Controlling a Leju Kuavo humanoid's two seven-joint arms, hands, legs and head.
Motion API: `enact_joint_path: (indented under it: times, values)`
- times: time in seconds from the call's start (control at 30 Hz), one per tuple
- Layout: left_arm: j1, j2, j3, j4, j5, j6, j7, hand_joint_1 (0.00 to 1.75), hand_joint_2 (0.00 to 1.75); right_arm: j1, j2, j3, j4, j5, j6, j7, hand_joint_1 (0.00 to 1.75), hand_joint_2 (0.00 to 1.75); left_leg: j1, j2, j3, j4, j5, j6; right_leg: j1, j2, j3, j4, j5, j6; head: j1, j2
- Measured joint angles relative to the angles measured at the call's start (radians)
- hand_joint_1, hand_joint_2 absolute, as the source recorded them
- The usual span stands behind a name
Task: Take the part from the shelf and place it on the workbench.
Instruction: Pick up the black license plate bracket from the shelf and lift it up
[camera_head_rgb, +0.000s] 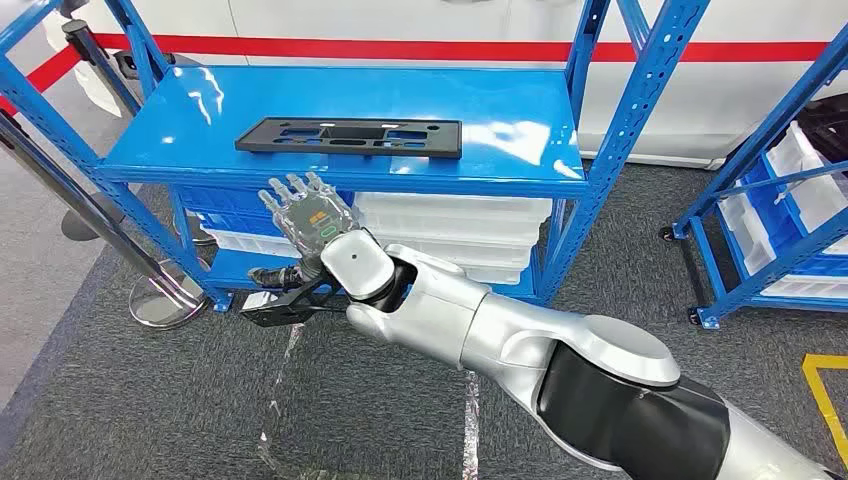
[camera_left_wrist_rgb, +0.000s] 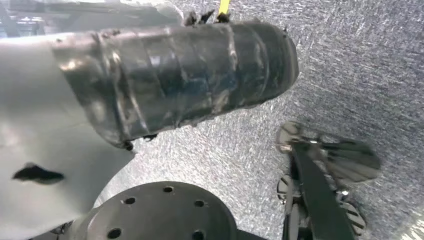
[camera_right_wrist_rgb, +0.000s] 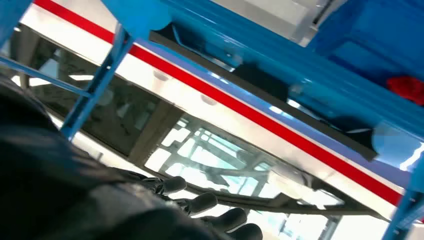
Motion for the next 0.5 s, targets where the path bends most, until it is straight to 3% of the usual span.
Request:
enact_joint_path:
  times: [0.03,0.13,0.2,0.27,0.33,0.4,0.43,0.47,0.5]
  values:
    - [-0.001,0.000,0.000,0.000,0.000,0.000,0.000,0.00,0.00,0.000,-0.001,-0.001,0.000,0.000,0.000,0.000,0.00,0.00,-0.001,0.000,0.022,-0.047,0.022,0.004,0.000,0.000,0.002,0.000,-0.002,0.001,0.000,0.000]
    - [-0.007,0.002,0.000,0.000,0.000,0.000,0.000,0.00,0.00,-0.003,-0.004,-0.003,0.001,0.000,0.000,0.001,0.00,0.00,-0.010,0.000,0.082,-0.167,0.048,0.018,0.004,-0.001,0.005,0.001,-0.007,0.011,0.000,0.000]
    - [-0.011,0.003,0.000,0.000,-0.001,-0.001,-0.001,0.00,0.00,-0.003,-0.007,-0.003,0.001,0.000,0.000,0.003,0.00,0.00,-0.015,0.000,0.089,-0.183,0.038,0.023,0.005,-0.003,0.003,-0.002,-0.008,0.020,0.000,0.000]
    - [-0.010,0.003,0.000,0.000,-0.004,-0.001,-0.001,0.00,0.00,-0.003,-0.009,-0.004,0.002,0.000,0.001,0.004,0.00,0.00,-0.008,0.001,0.097,-0.193,0.041,0.030,0.005,-0.005,-0.001,0.009,-0.018,0.030,0.001,0.000]
    - [-0.009,0.003,0.000,0.000,-0.006,-0.002,-0.001,0.00,0.00,-0.005,-0.011,-0.005,0.003,-0.001,0.002,0.005,0.00,0.00,-0.003,0.003,0.107,-0.202,0.042,0.038,0.005,-0.006,-0.038,0.085,-0.058,0.039,0.003,0.000]
    - [-0.012,0.003,0.000,0.000,-0.008,-0.002,-0.001,0.00,0.00,-0.005,-0.015,-0.006,0.006,-0.004,0.006,0.005,0.00,0.00,-0.003,0.003,0.108,-0.202,0.039,0.044,0.004,-0.006,-0.109,0.214,-0.107,0.044,0.004,0.000]
    - [-0.014,0.003,0.000,0.000,-0.009,-0.002,-0.001,0.00,0.00,-0.004,-0.017,-0.006,0.009,-0.005,0.009,0.005,0.00,0.00,-0.003,0.002,0.109,-0.201,0.037,0.045,0.003,-0.006,-0.138,0.259,-0.114,0.045,0.004,0.000]
    - [-0.014,0.004,0.000,0.000,-0.010,-0.002,-0.001,0.00,0.00,-0.004,-0.019,-0.006,0.012,-0.007,0.011,0.005,0.00,0.00,-0.003,0.001,0.111,-0.201,0.035,0.045,0.002,-0.006,-0.152,0.271,-0.104,0.046,0.004,0.000]
    - [-0.015,0.004,0.000,0.000,-0.010,-0.003,0.000,0.00,0.00,-0.004,-0.020,-0.006,0.015,-0.007,0.013,0.005,0.00,0.00,-0.002,0.000,0.113,-0.199,0.031,0.044,0.000,-0.006,-0.146,0.245,-0.076,0.046,0.004,0.000]
